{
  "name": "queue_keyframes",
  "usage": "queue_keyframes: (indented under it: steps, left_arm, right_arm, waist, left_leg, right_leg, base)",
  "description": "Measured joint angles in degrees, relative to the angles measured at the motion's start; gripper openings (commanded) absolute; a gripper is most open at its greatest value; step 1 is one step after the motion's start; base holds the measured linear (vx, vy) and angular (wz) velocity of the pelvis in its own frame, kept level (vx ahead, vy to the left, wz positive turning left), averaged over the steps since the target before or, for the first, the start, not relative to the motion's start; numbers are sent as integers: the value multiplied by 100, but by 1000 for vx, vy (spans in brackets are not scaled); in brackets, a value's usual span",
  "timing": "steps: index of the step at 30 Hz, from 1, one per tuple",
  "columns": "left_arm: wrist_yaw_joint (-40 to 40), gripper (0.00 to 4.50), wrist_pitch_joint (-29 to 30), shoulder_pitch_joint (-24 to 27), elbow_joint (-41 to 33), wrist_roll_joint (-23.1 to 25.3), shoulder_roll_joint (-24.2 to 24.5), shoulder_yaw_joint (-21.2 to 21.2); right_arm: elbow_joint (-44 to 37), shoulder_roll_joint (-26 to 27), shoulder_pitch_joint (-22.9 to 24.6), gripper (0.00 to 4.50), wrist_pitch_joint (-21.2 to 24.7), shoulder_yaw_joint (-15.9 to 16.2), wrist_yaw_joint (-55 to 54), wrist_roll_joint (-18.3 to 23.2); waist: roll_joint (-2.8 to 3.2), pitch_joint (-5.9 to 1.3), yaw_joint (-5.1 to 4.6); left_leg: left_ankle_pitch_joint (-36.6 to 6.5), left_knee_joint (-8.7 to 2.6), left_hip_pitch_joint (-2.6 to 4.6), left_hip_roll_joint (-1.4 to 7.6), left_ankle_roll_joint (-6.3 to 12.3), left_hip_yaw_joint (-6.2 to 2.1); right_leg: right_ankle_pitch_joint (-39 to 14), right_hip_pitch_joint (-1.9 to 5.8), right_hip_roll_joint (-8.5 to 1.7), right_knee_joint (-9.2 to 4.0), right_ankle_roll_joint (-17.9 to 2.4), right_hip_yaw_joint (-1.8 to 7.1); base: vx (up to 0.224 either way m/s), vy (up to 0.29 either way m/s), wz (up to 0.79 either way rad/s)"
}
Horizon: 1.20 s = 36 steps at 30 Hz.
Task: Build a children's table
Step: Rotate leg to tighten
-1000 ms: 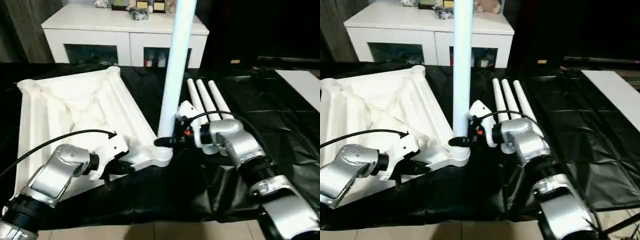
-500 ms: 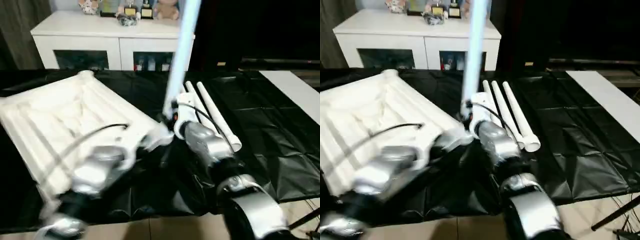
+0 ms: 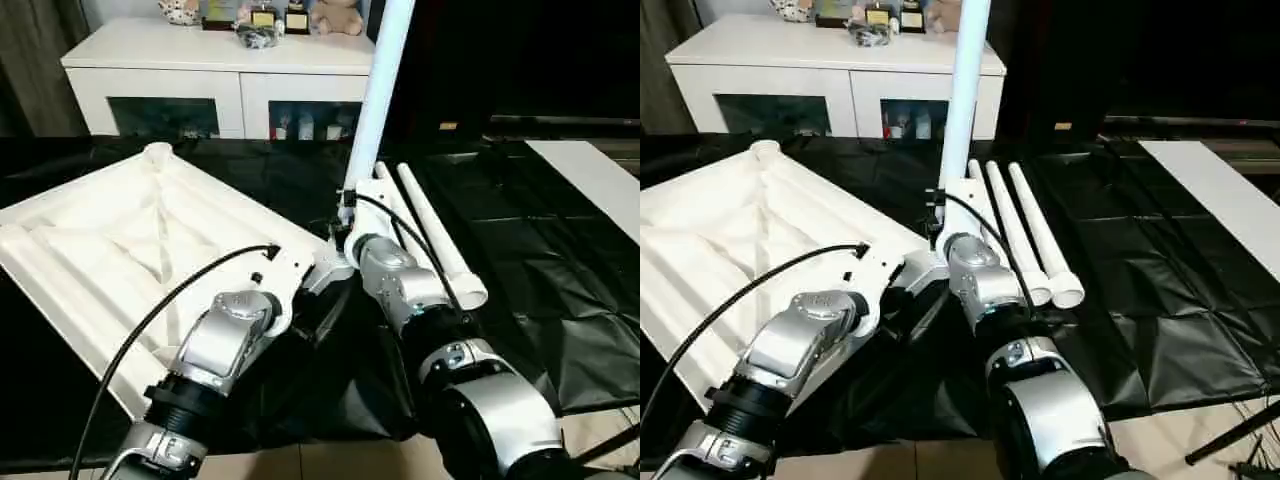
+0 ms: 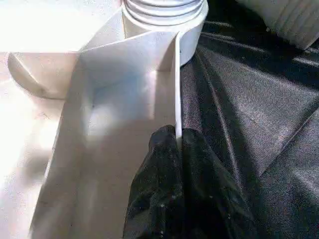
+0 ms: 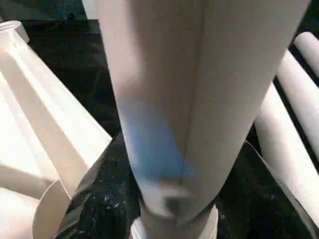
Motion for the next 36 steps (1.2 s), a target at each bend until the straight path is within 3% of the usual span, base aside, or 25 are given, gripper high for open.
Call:
queue_keyframes:
  steps: [1,5,6,9,13,16,19,22,26,30,36]
  left_arm:
    - [-5,0,1,20,-39,-1,35,-1]
    - [-149,0,-6,66,-216,-43,144,-7]
    - [-183,0,-28,67,-222,-50,175,-5]
    - [-363,0,-182,66,-236,-103,317,11]
    - [-608,0,-427,48,-239,-166,525,37]
    - [-851,0,-561,36,-239,-211,709,35]
    - [-1267,0,-701,73,-314,-302,1018,11]
    - [-1873,0,-937,183,-425,-406,1511,-56]
    - [-2524,0,-1461,470,-635,-475,2075,-137]
    - [-3044,0,-1849,709,-829,-553,2469,-142]
    - [-3215,0,-2069,782,-829,-595,2583,-138]
  right_arm:
    - [38,-1,-37,253,-6,-14,103,-3]
    - [284,-11,-13,266,61,-108,351,63]
    - [280,-14,-33,297,79,-104,394,61]
    - [153,-100,-37,306,162,-35,771,51]
    - [-237,-254,46,350,473,44,1339,82]
    - [-721,-474,252,374,770,236,1927,158]
    - [-1527,-924,654,405,1159,623,2833,239]
    - [-2366,-1505,1095,429,1554,1121,3845,265]
    - [-3171,-2067,1468,444,1892,1449,4700,475]
    - [-3750,-2625,1917,444,1948,1787,5528,563]
    - [-4098,-2977,2087,444,1684,1875,6080,550]
  waist:
    - [0,0,-11]
    - [10,14,-11]
    - [20,17,-12]
    - [35,37,-8]
    - [72,74,3]
    - [82,94,15]
    - [91,121,61]
    - [106,133,114]
    - [110,139,133]
    - [110,148,199]
    - [95,165,198]
  left_leg:
    - [0,0,-7,0,0,0]
    - [1,-1,-39,1,-1,12]
    - [3,1,-48,2,-3,14]
    - [4,-3,-57,13,-6,14]
    - [26,-10,-118,23,-35,15]
    - [31,-11,-133,27,-38,15]
    - [38,-7,-132,27,-5,17]
    - [30,-1,-131,28,16,22]
    - [24,2,-130,29,25,24]
    - [19,25,-141,29,34,38]
    - [17,63,-146,31,34,43]
  right_leg:
    - [0,-7,0,0,0,0]
    - [19,-12,0,-2,2,6]
    - [44,-13,-1,-1,-5,8]
    - [62,-23,3,3,-27,-3]
    - [66,-89,9,22,-34,-10]
    - [66,-100,14,17,-37,-14]
    - [66,-106,13,8,-37,-19]
    - [66,-108,13,9,-37,-19]
    - [64,-106,13,6,-41,-18]
    - [64,-107,10,10,-41,-18]
    - [70,-107,5,24,-46,-12]
  base:
    - [0,0,0]
    - [0,0,0]
    - [0,0,0]
    - [0,0,0]
    - [0,0,0]
    - [0,0,0]
    - [0,0,0]
    - [0,0,0]
    - [0,0,0]
    - [0,0,0]
    - [0,0,0]
